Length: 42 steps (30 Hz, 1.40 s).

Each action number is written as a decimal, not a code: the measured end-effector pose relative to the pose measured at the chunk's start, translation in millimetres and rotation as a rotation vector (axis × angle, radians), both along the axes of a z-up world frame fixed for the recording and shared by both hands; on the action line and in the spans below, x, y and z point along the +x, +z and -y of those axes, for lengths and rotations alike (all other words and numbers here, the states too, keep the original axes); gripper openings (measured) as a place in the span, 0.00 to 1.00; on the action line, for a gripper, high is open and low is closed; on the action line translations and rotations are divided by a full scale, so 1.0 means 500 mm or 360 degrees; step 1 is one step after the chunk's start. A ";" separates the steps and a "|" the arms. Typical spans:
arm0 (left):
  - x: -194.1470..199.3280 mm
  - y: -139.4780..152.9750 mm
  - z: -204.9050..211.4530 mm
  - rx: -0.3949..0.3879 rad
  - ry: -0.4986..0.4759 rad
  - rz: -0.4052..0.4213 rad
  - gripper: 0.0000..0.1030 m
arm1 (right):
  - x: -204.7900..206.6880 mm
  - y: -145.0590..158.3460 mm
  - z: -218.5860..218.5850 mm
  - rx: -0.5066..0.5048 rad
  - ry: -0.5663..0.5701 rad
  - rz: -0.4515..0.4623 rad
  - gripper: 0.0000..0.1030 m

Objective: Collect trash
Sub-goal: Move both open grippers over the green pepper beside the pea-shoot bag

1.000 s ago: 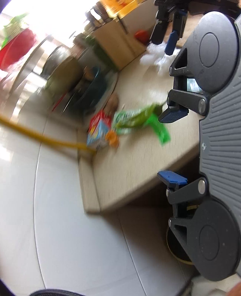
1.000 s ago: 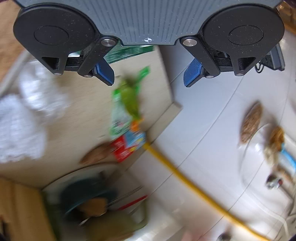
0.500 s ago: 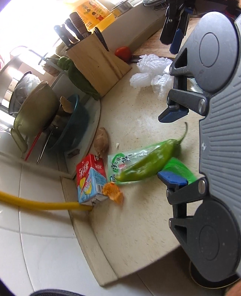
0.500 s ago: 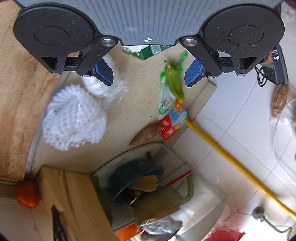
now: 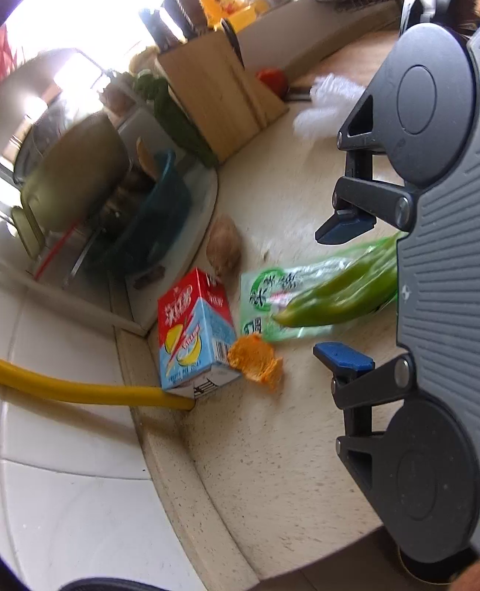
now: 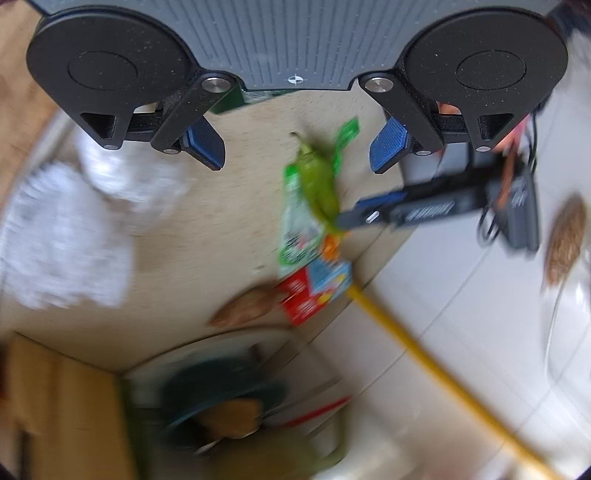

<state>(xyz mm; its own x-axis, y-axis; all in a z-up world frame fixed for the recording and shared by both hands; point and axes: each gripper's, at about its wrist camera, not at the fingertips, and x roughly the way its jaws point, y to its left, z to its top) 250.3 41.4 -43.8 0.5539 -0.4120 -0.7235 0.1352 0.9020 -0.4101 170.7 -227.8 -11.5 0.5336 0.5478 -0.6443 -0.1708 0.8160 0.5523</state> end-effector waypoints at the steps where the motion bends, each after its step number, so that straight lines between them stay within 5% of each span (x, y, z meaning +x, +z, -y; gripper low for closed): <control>1: 0.008 -0.005 0.002 -0.0001 -0.0021 -0.0008 0.53 | 0.008 -0.001 -0.016 -0.0042 0.0023 -0.0002 0.87; 11: 0.057 -0.035 0.014 -0.0013 -0.0076 -0.0016 0.53 | 0.081 -0.046 -0.146 -0.0258 0.0268 -0.0029 0.81; 18: 0.057 -0.036 0.040 -0.0118 -0.0279 -0.0034 0.46 | 0.106 -0.083 -0.175 -0.0320 0.0324 -0.0114 0.53; 25: 0.060 -0.008 0.067 -0.0434 -0.0513 -0.0020 0.46 | 0.110 -0.055 -0.085 -0.0347 0.0105 -0.0103 0.56; 34: 0.057 -0.008 -0.002 -0.0290 -0.0178 -0.0023 0.47 | 0.120 -0.071 -0.050 -0.0264 0.0012 -0.0145 0.70; 38: 0.045 -0.002 0.026 -0.0257 -0.0304 -0.0041 0.48 | 0.118 -0.078 -0.064 -0.0390 0.0051 -0.0126 0.71; 42: 0.059 0.005 0.078 -0.0354 -0.0451 -0.0090 0.49 | 0.103 -0.076 -0.080 -0.0448 0.0121 -0.0117 0.70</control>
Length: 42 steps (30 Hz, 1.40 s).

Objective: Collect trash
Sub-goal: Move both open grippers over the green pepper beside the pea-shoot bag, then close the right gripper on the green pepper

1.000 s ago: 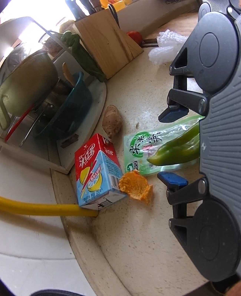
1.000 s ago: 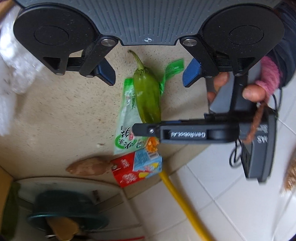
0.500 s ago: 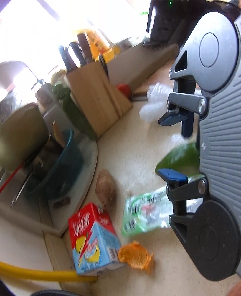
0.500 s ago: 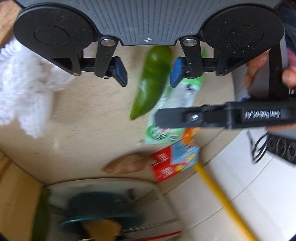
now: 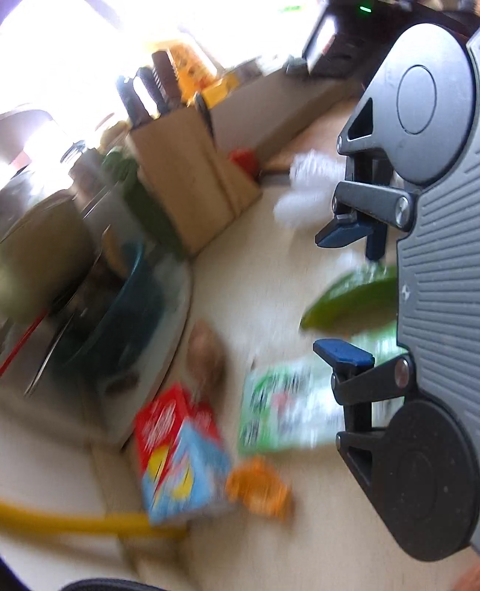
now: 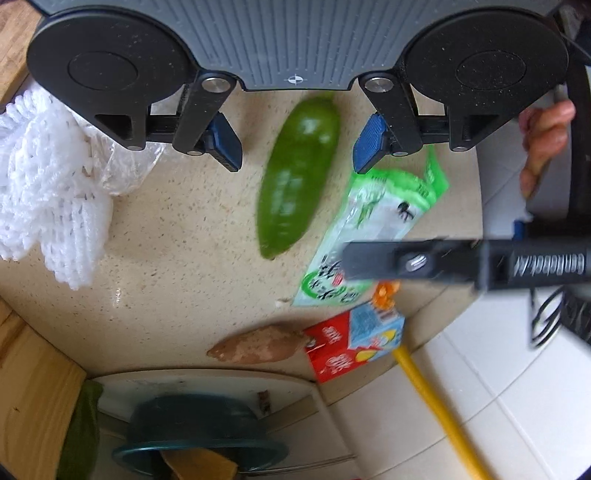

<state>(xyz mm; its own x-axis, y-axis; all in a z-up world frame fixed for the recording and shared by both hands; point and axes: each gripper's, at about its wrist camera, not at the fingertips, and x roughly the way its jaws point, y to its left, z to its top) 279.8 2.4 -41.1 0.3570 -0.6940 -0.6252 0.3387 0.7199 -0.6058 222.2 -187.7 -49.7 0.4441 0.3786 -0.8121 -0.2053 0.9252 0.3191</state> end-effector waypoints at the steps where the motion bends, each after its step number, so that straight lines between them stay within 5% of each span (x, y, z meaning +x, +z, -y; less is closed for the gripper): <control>1: 0.007 -0.003 0.014 -0.0006 -0.0037 -0.0030 0.50 | -0.003 -0.001 -0.004 0.0003 0.0016 0.0001 0.70; 7: 0.030 -0.002 0.070 0.0112 -0.0163 -0.0043 0.50 | -0.008 -0.006 -0.001 -0.0002 0.0027 -0.0007 0.62; 12: 0.043 -0.014 0.076 0.0052 -0.0165 -0.0120 0.50 | -0.006 -0.008 0.020 0.0035 0.0002 -0.0016 0.53; 17: 0.044 -0.019 0.060 0.0032 -0.0152 -0.0153 0.50 | 0.007 -0.008 0.030 0.0131 -0.0005 -0.0061 0.55; 23: 0.034 -0.031 0.019 0.0001 -0.0070 -0.0174 0.50 | 0.016 -0.011 -0.015 -0.0087 0.0082 0.0040 0.54; 25: 0.027 -0.028 0.004 -0.0026 -0.0048 -0.0153 0.50 | 0.003 -0.011 -0.035 -0.0182 0.0137 0.0080 0.59; 27: 0.020 -0.022 -0.008 -0.0058 -0.0035 -0.0122 0.50 | -0.001 -0.015 -0.055 -0.0213 0.0252 0.0059 0.91; 28: 0.016 -0.018 -0.015 -0.0074 -0.0030 -0.0109 0.51 | 0.000 -0.019 -0.065 -0.0214 0.0293 0.0023 0.95; 31: 0.005 -0.009 -0.036 -0.0115 -0.0011 -0.0077 0.51 | 0.003 -0.021 -0.075 -0.0219 0.0274 0.0006 0.98; 38: -0.023 0.007 -0.097 -0.0194 0.0052 -0.0011 0.55 | 0.038 -0.016 -0.026 0.0086 0.0070 -0.0148 1.00; 42: -0.034 0.004 -0.116 -0.0228 0.0070 -0.0006 0.55 | 0.047 -0.013 -0.044 0.0013 0.0084 -0.0131 1.00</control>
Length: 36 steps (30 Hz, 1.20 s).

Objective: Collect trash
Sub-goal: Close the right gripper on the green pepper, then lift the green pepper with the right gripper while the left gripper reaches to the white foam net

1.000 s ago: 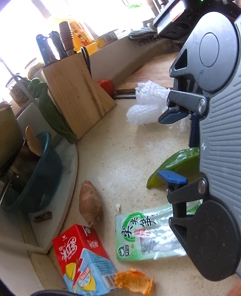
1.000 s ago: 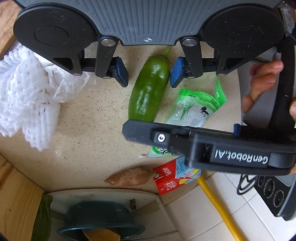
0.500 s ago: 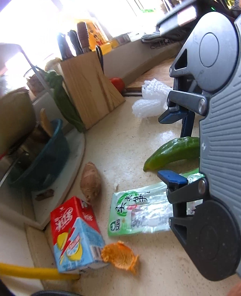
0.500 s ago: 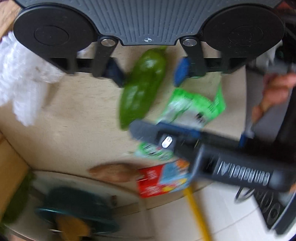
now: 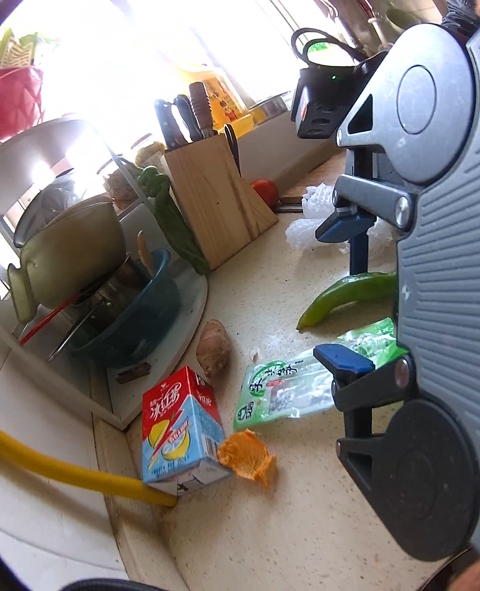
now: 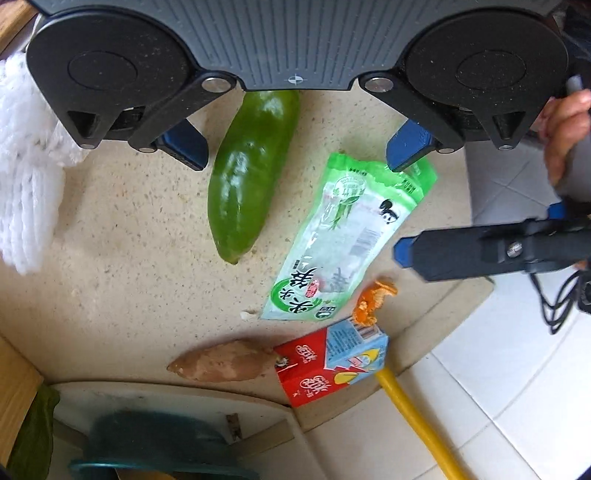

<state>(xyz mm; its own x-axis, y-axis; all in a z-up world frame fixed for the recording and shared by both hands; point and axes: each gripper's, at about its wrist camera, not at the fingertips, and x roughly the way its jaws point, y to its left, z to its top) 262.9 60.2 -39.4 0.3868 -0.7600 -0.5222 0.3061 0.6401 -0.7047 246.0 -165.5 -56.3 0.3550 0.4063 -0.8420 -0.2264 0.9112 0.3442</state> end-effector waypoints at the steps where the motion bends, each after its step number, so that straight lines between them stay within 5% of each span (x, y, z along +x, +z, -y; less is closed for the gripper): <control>1: -0.002 -0.002 -0.004 -0.0005 0.0007 -0.0003 0.55 | 0.003 -0.002 -0.001 -0.0009 -0.0012 0.0001 1.00; 6: -0.005 -0.006 -0.017 -0.0026 0.0023 -0.0012 0.56 | 0.015 0.000 -0.014 -0.0047 0.0011 0.0001 1.00; 17: 0.002 -0.009 -0.010 -0.0044 0.0008 -0.0021 0.56 | 0.040 -0.006 -0.014 0.0179 0.0064 -0.0042 1.00; 22: -0.001 -0.001 -0.017 -0.0039 0.0036 0.0001 0.56 | 0.016 0.000 -0.024 0.0023 0.0100 -0.0003 0.96; 25: -0.004 -0.002 -0.021 -0.0049 0.0053 0.0000 0.57 | -0.012 0.010 -0.026 -0.0101 0.0121 0.0041 0.69; 26: -0.005 -0.003 -0.021 -0.0050 0.0058 -0.0004 0.57 | -0.013 0.012 -0.021 -0.0094 0.0113 0.0033 0.48; 28: -0.008 -0.005 -0.019 -0.0053 0.0059 -0.0020 0.57 | -0.003 0.005 -0.003 0.0020 0.0051 -0.0047 0.27; 36: -0.034 0.013 -0.031 -0.0008 0.0073 0.0040 0.57 | -0.020 0.013 0.020 0.0123 -0.0073 -0.0051 0.27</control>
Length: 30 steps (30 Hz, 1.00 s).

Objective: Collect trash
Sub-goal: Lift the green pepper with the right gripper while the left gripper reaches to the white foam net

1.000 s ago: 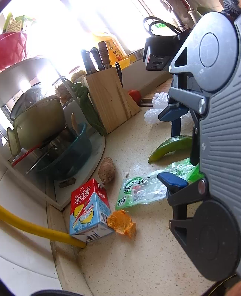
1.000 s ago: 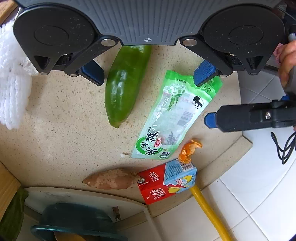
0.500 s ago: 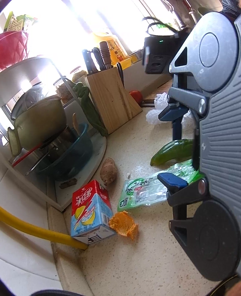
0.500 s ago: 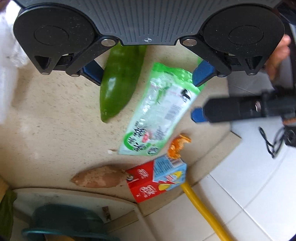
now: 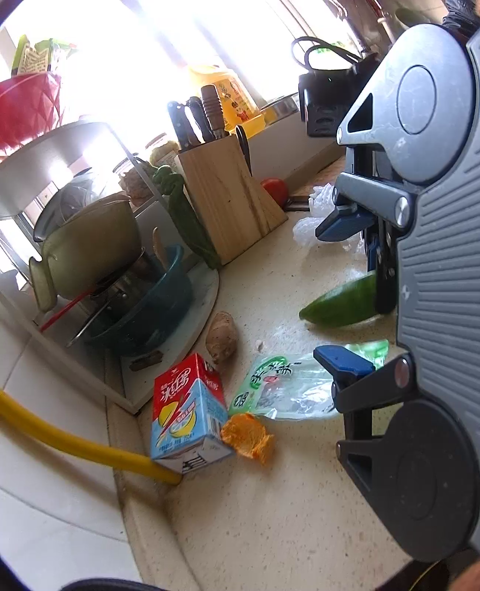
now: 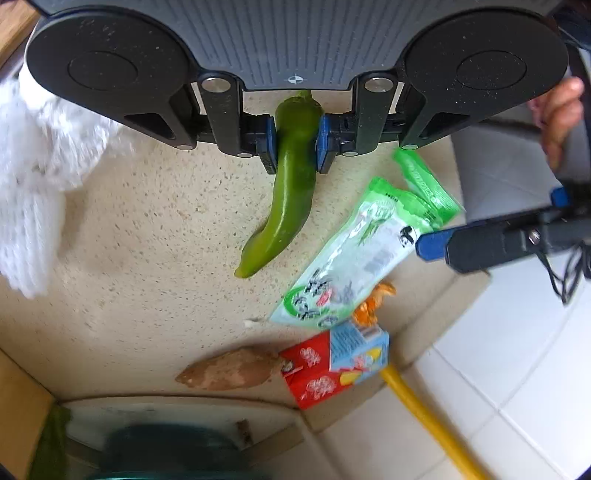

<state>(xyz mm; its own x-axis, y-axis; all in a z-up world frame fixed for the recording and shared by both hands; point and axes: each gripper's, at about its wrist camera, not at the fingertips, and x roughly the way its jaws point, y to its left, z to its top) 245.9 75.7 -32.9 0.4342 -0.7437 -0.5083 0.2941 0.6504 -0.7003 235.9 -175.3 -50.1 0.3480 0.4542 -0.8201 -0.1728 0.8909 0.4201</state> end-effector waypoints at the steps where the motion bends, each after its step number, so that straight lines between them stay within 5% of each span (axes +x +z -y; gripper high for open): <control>1: -0.004 0.002 0.000 0.0009 -0.0009 0.0007 0.57 | -0.007 0.006 0.010 0.0044 -0.0024 0.0018 0.27; 5: -0.031 0.019 0.021 0.0086 -0.0147 0.0061 0.57 | -0.032 0.042 0.061 0.0115 -0.0154 0.0113 0.27; 9: -0.069 0.054 0.068 0.0157 -0.0460 0.0159 0.57 | -0.058 0.076 0.118 0.0157 -0.0272 0.0196 0.27; 13: -0.112 0.087 0.134 0.0328 -0.0820 0.0286 0.60 | -0.080 0.097 0.156 0.0184 -0.0329 0.0248 0.27; 16: -0.129 0.090 0.172 0.0467 -0.0937 0.0324 0.60 | -0.096 0.104 0.167 0.0218 -0.0341 0.0272 0.27; 20: -0.125 0.083 0.180 0.0530 -0.0927 0.0277 0.60 | -0.114 0.105 0.177 0.0259 -0.0355 0.0302 0.27; 30: -0.067 0.092 0.239 0.0461 -0.0827 0.0281 0.60 | -0.141 0.142 0.244 0.0252 -0.0495 0.0425 0.27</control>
<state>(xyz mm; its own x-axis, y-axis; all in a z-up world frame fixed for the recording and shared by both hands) 212.3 -43.6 12.9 0.1484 -0.7229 -0.6748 0.7188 0.5475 -0.4284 165.6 -297.3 20.9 0.6785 0.4074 -0.6112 -0.0279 0.8458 0.5327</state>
